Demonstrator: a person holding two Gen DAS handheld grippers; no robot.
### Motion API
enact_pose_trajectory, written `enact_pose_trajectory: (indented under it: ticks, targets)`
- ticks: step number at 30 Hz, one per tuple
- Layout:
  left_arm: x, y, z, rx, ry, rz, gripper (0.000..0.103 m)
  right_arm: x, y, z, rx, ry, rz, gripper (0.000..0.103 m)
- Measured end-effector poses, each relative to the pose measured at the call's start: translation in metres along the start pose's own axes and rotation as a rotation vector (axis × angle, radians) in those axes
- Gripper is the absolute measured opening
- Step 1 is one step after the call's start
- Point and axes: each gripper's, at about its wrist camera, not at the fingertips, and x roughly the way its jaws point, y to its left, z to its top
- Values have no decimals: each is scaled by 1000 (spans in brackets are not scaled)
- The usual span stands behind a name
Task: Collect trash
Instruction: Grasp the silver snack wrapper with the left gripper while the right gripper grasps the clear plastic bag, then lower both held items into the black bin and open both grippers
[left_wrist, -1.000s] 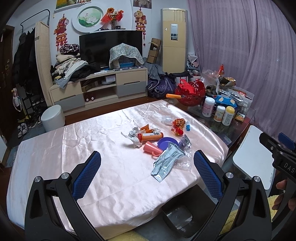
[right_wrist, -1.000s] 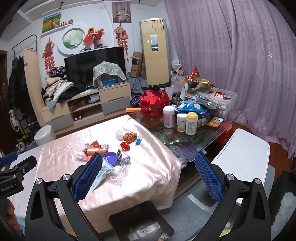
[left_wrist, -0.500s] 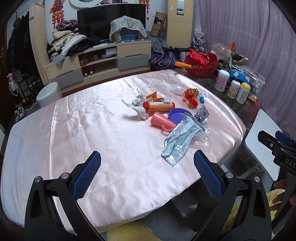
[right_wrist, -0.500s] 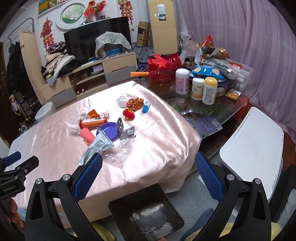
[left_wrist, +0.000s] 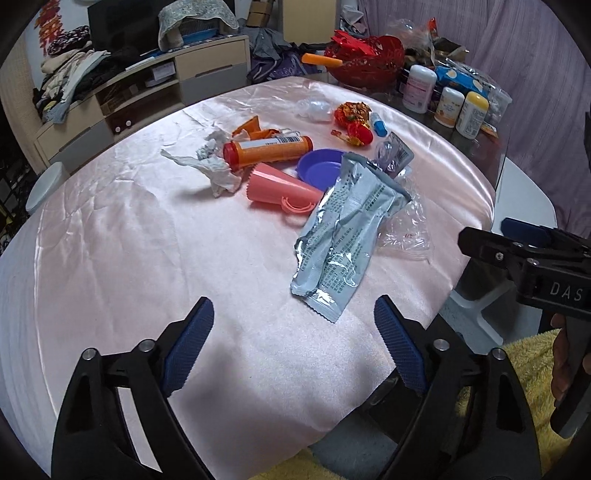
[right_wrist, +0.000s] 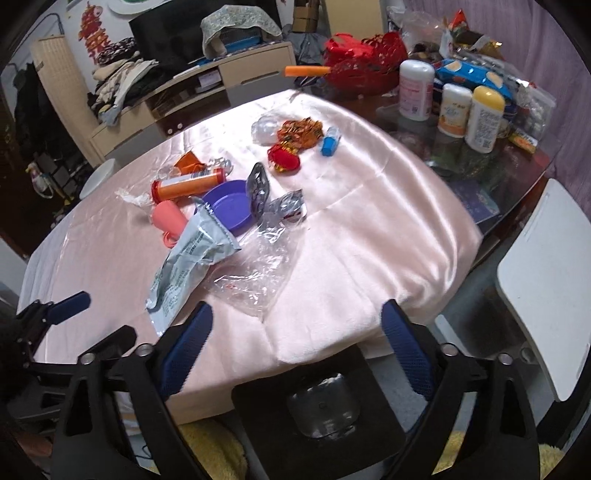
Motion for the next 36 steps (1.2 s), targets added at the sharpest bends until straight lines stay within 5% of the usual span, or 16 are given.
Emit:
enact_pose_trajectory:
  ticks: [13,23,36]
  targets:
    - [48,-9,23,66,50,-101,56,47,11,13,-11,106,60,67]
    - [52,-3,30,67,44,-129,11,53,18,19,-89,89,12,50]
    - [20,-7,2,8,47,-175,6,26,7,-2,-91,90,15,30]
